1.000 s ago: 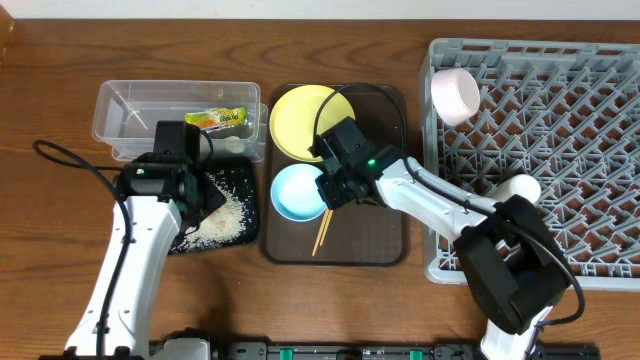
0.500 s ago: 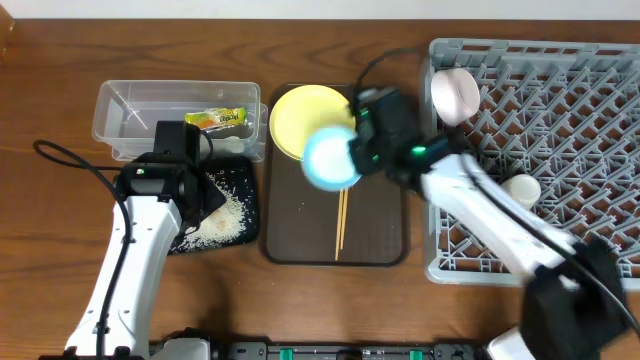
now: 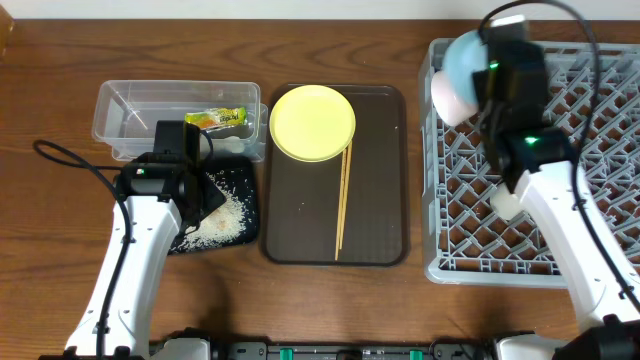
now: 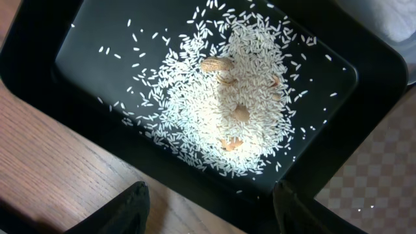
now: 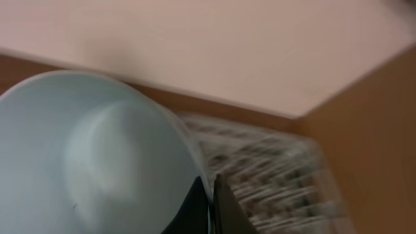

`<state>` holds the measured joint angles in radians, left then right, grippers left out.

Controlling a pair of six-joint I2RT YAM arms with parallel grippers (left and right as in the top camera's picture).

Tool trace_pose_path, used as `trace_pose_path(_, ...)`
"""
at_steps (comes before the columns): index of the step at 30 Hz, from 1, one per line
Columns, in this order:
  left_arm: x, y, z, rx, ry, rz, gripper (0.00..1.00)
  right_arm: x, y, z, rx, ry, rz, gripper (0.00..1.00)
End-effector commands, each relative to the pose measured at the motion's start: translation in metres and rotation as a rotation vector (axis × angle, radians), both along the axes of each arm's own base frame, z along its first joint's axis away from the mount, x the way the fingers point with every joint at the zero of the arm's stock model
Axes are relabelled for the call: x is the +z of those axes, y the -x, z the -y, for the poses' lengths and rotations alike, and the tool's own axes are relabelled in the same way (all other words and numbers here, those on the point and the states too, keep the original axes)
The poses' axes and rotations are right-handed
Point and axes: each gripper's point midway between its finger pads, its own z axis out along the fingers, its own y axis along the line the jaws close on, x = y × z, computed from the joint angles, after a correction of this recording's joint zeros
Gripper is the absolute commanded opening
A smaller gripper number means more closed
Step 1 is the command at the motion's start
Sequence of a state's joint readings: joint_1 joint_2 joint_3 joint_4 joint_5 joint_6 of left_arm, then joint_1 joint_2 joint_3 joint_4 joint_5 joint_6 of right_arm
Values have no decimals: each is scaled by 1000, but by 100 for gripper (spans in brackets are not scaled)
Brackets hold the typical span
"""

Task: Sort waste into correct bins and load items into the dishwasher rack
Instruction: 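Carry the light-blue plate to the rack and stand it upright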

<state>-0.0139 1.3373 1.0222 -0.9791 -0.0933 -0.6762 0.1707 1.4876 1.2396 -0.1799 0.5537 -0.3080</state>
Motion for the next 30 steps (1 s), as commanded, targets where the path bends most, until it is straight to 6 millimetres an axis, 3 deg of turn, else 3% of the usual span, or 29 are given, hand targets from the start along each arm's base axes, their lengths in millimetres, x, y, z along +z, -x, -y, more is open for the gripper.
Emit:
trace_pose_path(1,4,-2,-5,0,-24,11,64,8,-3,43,-79,248,-62,1)
trace_pose_path(8,4,-2,-5,0,-24,10,64,5,-25,84,-125,504,-128,1)
trace_pose_path(15,4,-1,-5,0,-23,9,64,-23,-42,119,-239,541,-141,1)
trace_pose_path(21,4,-1,-4,-1,-20,9,63,-55,-54,124,-246,545,-175,1)
trace_pose_path(30,4,-1,-4,-1,-20,9,64,-94,-63,116,-212,546,-245,1)
